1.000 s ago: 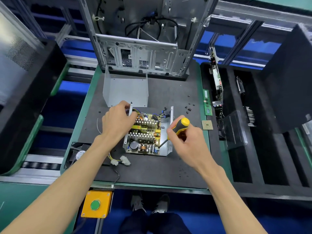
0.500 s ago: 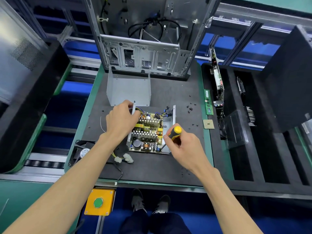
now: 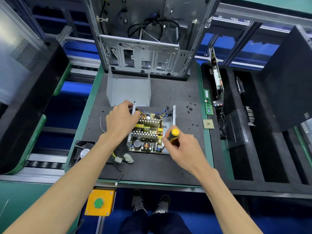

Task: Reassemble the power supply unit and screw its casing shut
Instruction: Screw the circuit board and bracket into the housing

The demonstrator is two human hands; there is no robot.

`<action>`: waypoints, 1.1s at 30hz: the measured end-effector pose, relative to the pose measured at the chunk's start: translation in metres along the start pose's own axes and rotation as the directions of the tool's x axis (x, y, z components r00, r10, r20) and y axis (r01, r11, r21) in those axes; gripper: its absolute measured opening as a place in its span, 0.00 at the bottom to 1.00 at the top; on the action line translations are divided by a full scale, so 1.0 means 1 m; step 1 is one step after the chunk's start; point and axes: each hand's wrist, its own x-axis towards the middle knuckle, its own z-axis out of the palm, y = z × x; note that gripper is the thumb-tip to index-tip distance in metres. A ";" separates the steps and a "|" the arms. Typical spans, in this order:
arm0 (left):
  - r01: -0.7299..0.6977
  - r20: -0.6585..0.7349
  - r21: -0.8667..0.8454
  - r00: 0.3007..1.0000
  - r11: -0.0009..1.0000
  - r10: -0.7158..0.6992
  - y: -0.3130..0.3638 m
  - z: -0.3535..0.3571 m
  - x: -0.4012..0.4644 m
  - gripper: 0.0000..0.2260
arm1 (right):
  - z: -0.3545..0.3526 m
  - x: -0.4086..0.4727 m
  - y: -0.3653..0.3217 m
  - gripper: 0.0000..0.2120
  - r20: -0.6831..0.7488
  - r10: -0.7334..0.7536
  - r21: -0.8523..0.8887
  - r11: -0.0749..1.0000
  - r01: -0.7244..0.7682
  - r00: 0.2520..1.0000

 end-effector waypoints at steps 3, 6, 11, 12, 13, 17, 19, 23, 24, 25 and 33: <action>0.004 0.003 0.003 1.000 1.000 -0.004 0.000 -0.001 0.000 0.11 | 0.001 0.000 0.001 0.06 -0.005 -0.009 0.001 1.000 0.009 1.000; -0.009 0.044 0.040 0.999 0.999 0.007 0.000 -0.002 0.002 0.12 | 0.002 0.002 0.000 0.07 0.006 -0.037 -0.044 0.998 0.037 0.999; -0.194 0.111 0.218 0.979 0.956 0.173 0.010 -0.029 -0.003 0.21 | 0.002 0.008 -0.001 0.11 -0.025 -0.037 -0.073 0.997 0.035 0.999; -0.239 0.050 0.179 0.971 0.954 0.233 0.017 -0.038 -0.010 0.21 | 0.002 0.009 -0.002 0.11 -0.025 -0.039 -0.077 0.996 0.037 0.999; -0.285 0.012 0.109 0.958 0.952 0.285 0.026 -0.047 -0.019 0.21 | 0.003 0.011 -0.002 0.12 -0.026 -0.042 -0.089 0.995 0.039 0.999; -0.510 0.302 0.252 0.849 0.822 0.434 0.069 -0.058 -0.067 0.26 | 0.004 0.015 -0.004 0.07 0.017 -0.031 -0.110 0.993 0.033 0.999; -0.583 0.432 0.346 0.795 0.735 0.427 0.079 -0.053 -0.077 0.25 | 0.003 0.016 -0.005 0.02 0.058 -0.026 -0.120 0.992 0.033 0.998; -0.620 0.512 0.290 0.744 0.729 0.429 0.085 -0.054 -0.072 0.12 | 0.000 0.014 -0.005 0.10 0.037 -0.032 -0.059 0.998 0.034 0.999; -0.662 0.547 0.251 0.699 0.706 0.461 0.086 -0.055 -0.071 0.08 | -0.001 0.013 -0.004 0.10 0.037 -0.033 -0.045 0.998 0.035 0.999; -0.695 0.593 0.203 0.648 0.690 0.478 0.086 -0.058 -0.070 0.04 | -0.002 0.011 -0.003 0.10 0.034 -0.033 -0.026 0.999 0.033 0.999; -0.607 0.509 0.425 0.774 0.672 0.377 0.102 -0.058 -0.082 0.17 | -0.010 0.007 0.007 0.10 0.037 -0.063 0.031 0.998 0.062 0.997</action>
